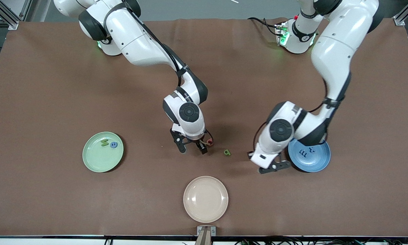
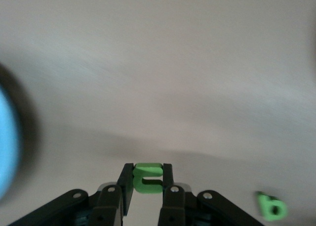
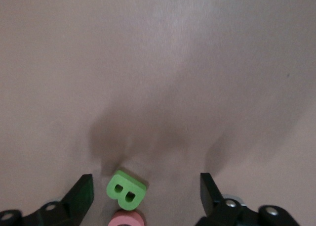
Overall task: Sort upper and lower case letters into plates
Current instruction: 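Place the n in the blue plate while the right gripper grasps green B, then grasp the green b with the left gripper while the right gripper places B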
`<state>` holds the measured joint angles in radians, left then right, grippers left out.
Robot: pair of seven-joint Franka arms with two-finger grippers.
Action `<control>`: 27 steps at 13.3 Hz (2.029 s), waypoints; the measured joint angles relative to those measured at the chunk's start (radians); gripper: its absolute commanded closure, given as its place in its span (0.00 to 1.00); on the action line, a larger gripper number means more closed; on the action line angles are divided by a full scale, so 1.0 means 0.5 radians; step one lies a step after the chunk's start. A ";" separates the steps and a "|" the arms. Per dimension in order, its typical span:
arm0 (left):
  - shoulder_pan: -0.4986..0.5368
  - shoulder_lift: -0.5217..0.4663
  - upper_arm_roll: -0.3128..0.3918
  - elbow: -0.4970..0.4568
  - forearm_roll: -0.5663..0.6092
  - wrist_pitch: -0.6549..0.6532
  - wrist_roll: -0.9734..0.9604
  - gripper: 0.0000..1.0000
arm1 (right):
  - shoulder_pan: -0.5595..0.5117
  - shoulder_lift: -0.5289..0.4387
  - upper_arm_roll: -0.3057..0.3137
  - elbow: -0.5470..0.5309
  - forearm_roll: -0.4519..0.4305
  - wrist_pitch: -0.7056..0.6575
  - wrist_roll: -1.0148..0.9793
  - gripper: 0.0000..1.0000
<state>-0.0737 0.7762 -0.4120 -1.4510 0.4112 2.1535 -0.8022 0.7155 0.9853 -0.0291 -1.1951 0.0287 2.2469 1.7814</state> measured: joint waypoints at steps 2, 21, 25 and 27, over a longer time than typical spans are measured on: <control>0.106 -0.059 -0.002 -0.001 0.000 -0.144 0.231 0.97 | 0.021 0.052 -0.001 0.069 0.000 -0.018 0.034 0.23; 0.444 -0.208 -0.292 -0.346 0.000 -0.039 0.199 0.00 | -0.434 -0.448 -0.063 -0.385 0.001 -0.374 -1.357 1.00; 0.172 -0.151 -0.291 -0.254 -0.001 -0.032 -0.316 0.00 | -0.741 -0.866 -0.068 -1.090 0.001 -0.080 -2.054 1.00; 0.055 -0.058 -0.287 -0.154 -0.001 -0.016 -0.526 0.03 | -0.881 -0.944 -0.068 -1.267 0.001 0.027 -2.334 1.00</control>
<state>-0.0460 0.7472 -0.5556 -1.5278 0.4107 2.1453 -1.0654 0.2751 0.5134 -0.0633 -1.8288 0.0293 2.2606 0.6142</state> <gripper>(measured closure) 0.000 0.634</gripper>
